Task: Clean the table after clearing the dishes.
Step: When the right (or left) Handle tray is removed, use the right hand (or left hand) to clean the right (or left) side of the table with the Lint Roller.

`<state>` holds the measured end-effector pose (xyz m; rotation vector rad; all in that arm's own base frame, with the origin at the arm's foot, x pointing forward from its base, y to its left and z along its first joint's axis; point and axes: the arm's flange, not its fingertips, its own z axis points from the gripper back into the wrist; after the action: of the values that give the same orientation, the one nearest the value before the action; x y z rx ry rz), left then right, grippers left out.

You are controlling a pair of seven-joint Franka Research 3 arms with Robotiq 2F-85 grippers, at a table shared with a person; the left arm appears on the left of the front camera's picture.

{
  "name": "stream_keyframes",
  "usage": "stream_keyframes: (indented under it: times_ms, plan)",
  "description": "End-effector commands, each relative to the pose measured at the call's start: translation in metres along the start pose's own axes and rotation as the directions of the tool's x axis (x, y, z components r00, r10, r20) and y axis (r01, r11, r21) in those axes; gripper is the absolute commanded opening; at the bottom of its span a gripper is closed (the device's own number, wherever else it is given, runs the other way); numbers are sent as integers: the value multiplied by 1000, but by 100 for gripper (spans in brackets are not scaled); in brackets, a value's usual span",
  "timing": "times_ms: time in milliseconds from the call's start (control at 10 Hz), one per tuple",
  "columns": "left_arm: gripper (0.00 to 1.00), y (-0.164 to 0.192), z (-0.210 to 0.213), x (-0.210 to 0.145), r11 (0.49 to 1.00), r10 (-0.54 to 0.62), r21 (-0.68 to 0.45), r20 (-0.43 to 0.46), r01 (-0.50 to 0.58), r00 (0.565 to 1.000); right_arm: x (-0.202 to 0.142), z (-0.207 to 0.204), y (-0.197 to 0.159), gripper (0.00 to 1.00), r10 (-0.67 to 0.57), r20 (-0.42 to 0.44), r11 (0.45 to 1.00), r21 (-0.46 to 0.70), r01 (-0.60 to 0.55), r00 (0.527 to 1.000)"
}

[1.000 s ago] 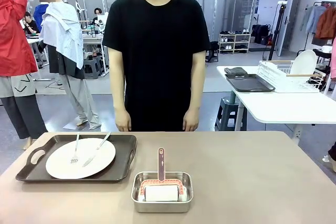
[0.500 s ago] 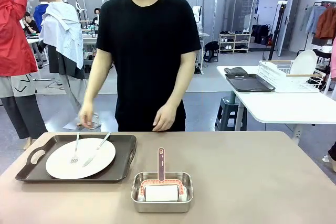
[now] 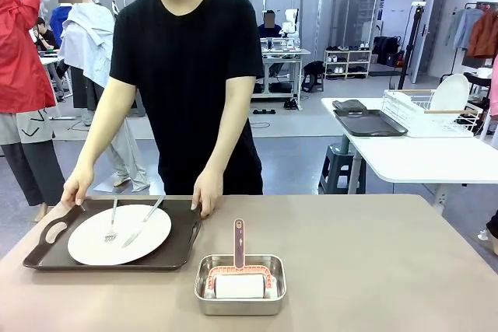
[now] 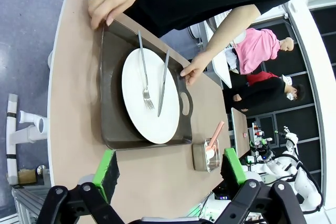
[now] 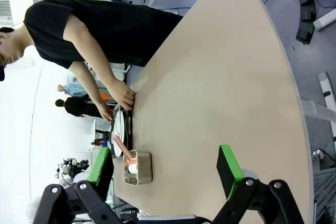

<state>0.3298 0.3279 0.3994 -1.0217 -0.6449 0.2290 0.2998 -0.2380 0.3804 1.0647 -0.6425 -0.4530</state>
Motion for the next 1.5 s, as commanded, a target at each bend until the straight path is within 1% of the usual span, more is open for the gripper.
stream_keyframes:
  times_ms: [0, 1400]
  plan:
    - [100, -1, 3, -1, 1000, 1, -7, 8, -1, 1000, 1, -1, 1, 100, -3, 8, 1000, 15, 3, 1000]
    - [100, -1, 3, -1, 1000, 1, -7, 8, -1, 1000, 1, -1, 1, 100, -3, 8, 1000, 15, 3, 1000]
